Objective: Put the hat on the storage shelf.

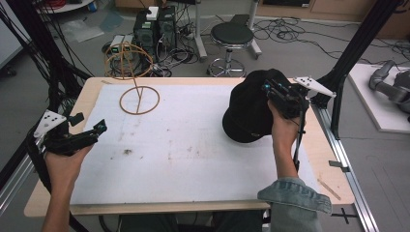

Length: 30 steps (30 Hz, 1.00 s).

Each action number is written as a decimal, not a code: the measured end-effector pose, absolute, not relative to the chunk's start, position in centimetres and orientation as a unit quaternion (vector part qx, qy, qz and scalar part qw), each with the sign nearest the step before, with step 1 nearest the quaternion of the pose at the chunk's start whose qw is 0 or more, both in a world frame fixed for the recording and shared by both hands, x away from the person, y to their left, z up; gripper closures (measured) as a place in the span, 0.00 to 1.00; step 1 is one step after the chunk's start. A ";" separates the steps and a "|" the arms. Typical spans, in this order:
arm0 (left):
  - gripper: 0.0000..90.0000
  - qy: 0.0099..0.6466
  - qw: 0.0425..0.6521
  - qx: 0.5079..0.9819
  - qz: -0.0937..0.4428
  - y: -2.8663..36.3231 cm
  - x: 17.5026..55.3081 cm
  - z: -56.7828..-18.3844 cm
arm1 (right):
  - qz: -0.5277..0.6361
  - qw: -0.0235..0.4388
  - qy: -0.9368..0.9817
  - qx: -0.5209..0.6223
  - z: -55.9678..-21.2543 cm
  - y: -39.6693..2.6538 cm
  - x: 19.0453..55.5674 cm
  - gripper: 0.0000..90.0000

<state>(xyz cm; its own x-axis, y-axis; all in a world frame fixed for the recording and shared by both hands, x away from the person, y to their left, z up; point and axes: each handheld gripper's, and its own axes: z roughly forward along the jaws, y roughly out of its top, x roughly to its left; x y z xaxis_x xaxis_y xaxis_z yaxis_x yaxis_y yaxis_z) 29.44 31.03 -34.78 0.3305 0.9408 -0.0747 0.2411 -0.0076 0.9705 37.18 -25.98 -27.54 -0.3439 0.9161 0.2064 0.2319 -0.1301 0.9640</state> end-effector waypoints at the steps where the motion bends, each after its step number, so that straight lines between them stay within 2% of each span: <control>1: 0.19 0.472 0.523 0.626 0.335 31.0 29.4 -34.8 | 0.577 0.297 0.587 0.485 -27.3 -25.8 37.3 0.83; 30: 0.19 0.477 0.520 0.622 0.341 32.1 28.5 -34.6 | 0.628 0.270 0.605 0.409 -20.0 -17.2 42.0 0.83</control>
